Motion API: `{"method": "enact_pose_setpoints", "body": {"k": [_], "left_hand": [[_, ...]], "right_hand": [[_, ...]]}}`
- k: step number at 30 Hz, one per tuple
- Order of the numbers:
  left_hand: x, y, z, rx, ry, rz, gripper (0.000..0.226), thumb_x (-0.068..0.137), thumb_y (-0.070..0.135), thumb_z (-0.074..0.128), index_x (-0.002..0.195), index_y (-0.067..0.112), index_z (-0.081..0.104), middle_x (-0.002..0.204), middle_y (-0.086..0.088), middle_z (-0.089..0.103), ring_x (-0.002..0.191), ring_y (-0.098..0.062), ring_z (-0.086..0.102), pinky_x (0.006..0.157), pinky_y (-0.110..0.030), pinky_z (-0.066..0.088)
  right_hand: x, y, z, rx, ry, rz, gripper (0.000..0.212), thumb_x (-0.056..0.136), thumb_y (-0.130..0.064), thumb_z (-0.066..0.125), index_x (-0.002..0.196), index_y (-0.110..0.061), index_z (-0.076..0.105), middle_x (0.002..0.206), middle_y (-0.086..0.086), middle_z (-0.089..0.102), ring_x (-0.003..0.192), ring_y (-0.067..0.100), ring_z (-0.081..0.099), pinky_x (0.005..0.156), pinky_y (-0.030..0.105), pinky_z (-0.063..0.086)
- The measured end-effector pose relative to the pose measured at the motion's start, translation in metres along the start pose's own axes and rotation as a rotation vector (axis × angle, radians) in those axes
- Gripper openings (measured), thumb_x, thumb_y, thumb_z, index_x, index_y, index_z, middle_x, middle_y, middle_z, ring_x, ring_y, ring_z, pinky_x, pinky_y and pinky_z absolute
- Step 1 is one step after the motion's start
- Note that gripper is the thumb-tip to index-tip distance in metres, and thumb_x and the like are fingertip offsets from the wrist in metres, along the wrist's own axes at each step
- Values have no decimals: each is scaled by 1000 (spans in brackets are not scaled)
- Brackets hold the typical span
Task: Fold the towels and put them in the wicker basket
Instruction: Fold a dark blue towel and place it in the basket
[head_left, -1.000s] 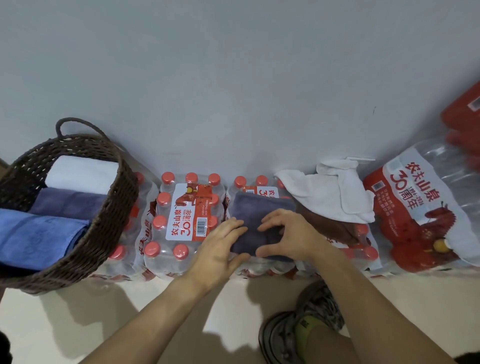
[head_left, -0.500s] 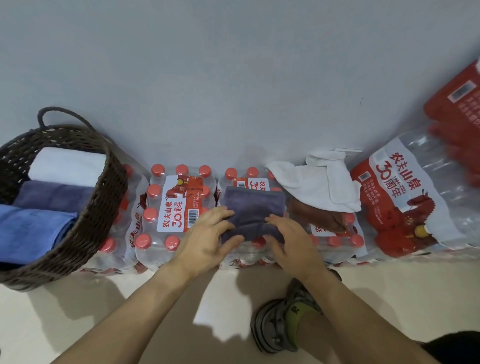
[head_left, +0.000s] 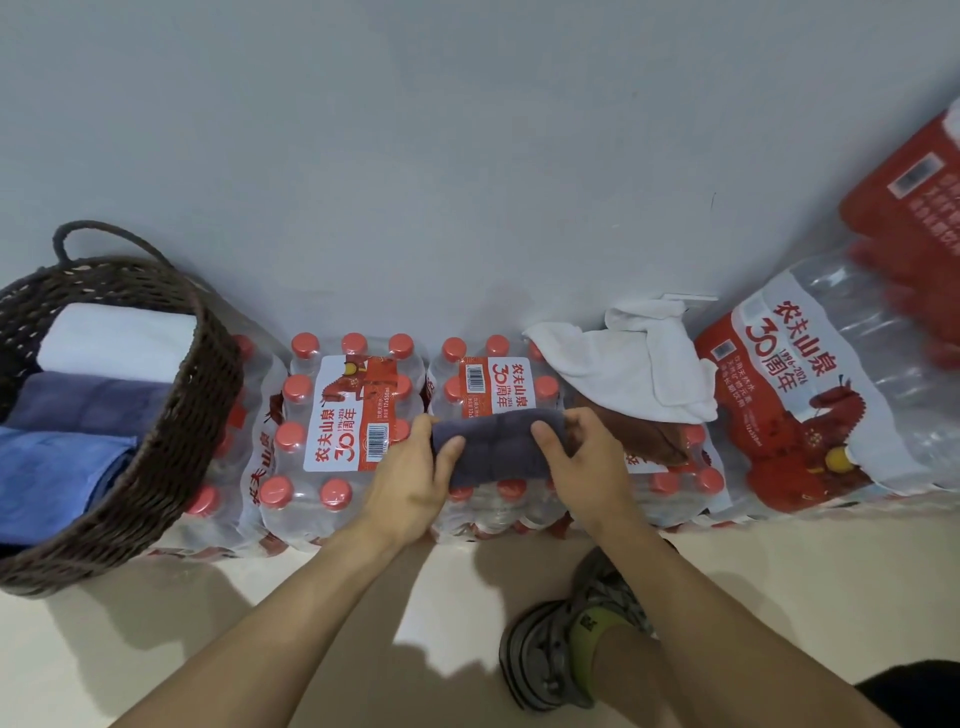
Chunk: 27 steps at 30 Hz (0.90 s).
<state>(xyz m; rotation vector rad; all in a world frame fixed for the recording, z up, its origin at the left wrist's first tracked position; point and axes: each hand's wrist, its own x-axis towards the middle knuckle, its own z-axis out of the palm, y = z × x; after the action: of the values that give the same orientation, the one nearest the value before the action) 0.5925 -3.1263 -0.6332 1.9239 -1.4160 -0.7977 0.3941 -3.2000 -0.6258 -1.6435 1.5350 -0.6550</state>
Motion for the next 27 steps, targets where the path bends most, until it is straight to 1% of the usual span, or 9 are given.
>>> {"method": "enact_pose_setpoints", "body": {"k": [2, 5, 9, 13, 15, 17, 21, 23, 27], "left_hand": [[7, 1, 3, 59, 5, -30, 25, 101, 39, 43, 107, 15, 45, 95, -8, 68, 84, -28, 66, 72, -44, 54], [18, 5, 7, 142, -3, -57, 22, 102, 39, 40, 105, 17, 40, 93, -10, 68, 81, -32, 66, 70, -44, 54], [22, 8, 7, 147, 35, -55, 21, 102, 39, 37, 100, 19, 42, 87, -9, 67, 77, -32, 65, 65, -41, 53], [21, 9, 4, 170, 39, -46, 22, 99, 33, 43, 98, 14, 54, 87, -12, 69, 74, -30, 64, 68, -43, 55], [19, 10, 4, 223, 47, -46, 21, 98, 32, 46, 100, 14, 56, 94, -12, 62, 75, -27, 61, 69, -41, 55], [17, 11, 2, 222, 34, -54, 20, 99, 32, 47, 104, 14, 55, 103, -9, 50, 78, -22, 56, 72, -36, 54], [14, 12, -5, 162, -141, -98, 17, 99, 29, 47, 104, 13, 47, 86, -5, 60, 73, -21, 57, 65, -32, 46], [14, 12, -12, 85, -163, -121, 20, 96, 30, 55, 104, 15, 46, 82, -1, 61, 71, -16, 59, 62, -29, 46], [12, 16, -30, -354, -83, -304, 44, 80, 21, 80, 113, 20, 51, 95, -4, 65, 85, -16, 65, 71, -27, 55]], "right_hand": [[2, 0, 5, -7, 9, 29, 19, 94, -41, 60, 103, -27, 51, 100, -10, 64, 96, 10, 65, 76, 24, 59], [3, 0, 11, 35, 65, 78, 16, 96, -31, 59, 106, -28, 46, 105, -9, 60, 101, 13, 62, 73, 16, 53], [4, -1, 19, 42, 92, 119, 19, 97, -28, 58, 111, -27, 44, 115, -3, 59, 104, 16, 60, 79, 25, 57], [11, -2, 14, -33, 101, 143, 22, 93, -43, 61, 103, -27, 50, 101, -8, 60, 92, 11, 60, 57, 6, 43], [12, -2, 11, -62, 83, 154, 26, 91, -51, 60, 100, -28, 51, 95, -11, 58, 85, 8, 58, 48, 4, 39], [13, -3, 10, -93, 65, 154, 27, 90, -54, 59, 98, -29, 52, 92, -13, 58, 83, 7, 56, 47, 3, 37], [13, -5, 9, -111, 36, 151, 26, 91, -52, 60, 96, -27, 55, 90, -12, 60, 81, 8, 57, 57, 6, 38], [11, -7, 8, -113, 27, 169, 25, 91, -50, 62, 97, -27, 54, 91, -11, 60, 80, 8, 57, 58, 6, 38], [7, -13, 14, -141, 94, 166, 27, 90, -44, 65, 104, -24, 52, 107, -3, 62, 88, 12, 60, 68, 14, 47]]}}
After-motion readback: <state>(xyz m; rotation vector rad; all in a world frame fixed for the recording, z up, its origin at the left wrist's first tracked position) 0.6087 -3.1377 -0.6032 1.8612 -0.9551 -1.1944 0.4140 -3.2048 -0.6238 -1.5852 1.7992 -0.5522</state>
